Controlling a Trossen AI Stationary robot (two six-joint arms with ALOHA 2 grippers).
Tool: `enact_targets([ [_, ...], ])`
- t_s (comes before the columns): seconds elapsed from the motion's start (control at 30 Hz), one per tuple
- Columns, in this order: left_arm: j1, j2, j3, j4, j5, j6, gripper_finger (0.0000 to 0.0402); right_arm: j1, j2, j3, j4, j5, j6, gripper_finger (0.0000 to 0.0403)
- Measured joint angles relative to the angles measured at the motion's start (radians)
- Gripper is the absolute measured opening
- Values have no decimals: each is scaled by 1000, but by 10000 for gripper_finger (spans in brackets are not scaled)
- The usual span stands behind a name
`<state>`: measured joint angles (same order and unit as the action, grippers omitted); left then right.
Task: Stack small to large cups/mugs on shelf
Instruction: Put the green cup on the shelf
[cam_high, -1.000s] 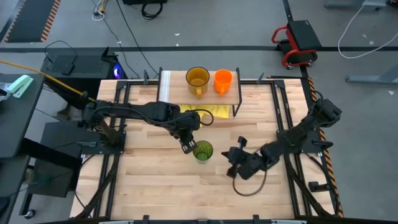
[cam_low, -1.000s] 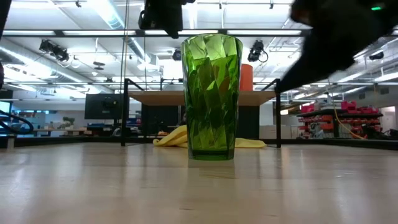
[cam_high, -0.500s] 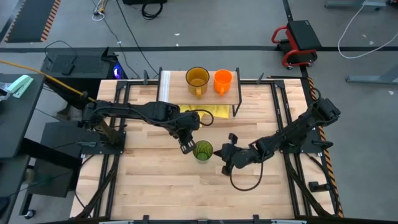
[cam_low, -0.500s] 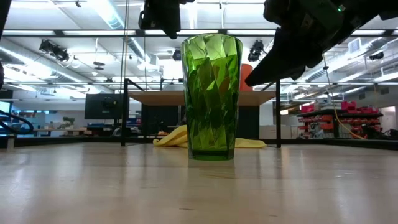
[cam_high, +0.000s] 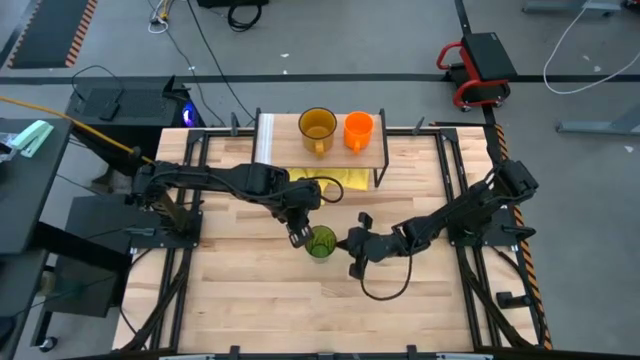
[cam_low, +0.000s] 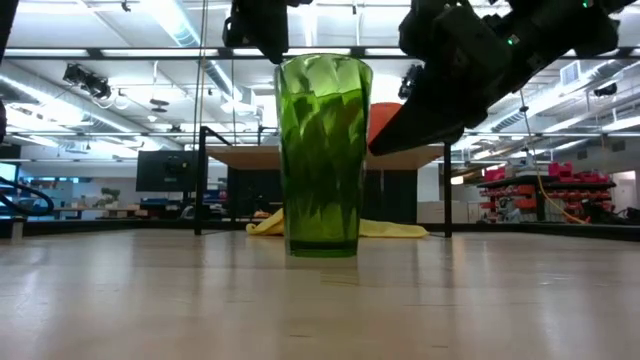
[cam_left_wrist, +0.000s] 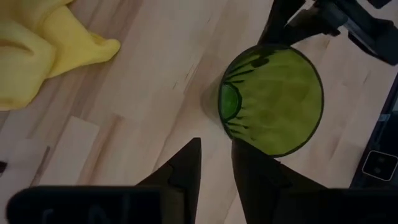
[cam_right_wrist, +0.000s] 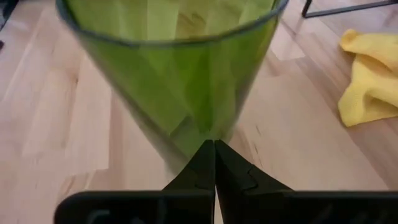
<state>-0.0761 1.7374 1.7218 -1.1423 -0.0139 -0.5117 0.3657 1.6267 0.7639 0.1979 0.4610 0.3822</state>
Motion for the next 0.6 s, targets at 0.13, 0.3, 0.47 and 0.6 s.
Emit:
enact_targets([
  [0.13,0,0,0,-1,0,0,94,-13,6,0,47,-34,-30,7],
  [0.3,0,0,0,-8,0,0,98,-31,6,0,97,-74,-70,5],
  [0.47,0,0,0,-17,0,0,95,-55,6,0,135,-107,-91,6],
  [0.6,0,0,0,-24,0,0,90,-77,6,0,134,-111,-98,5],
])
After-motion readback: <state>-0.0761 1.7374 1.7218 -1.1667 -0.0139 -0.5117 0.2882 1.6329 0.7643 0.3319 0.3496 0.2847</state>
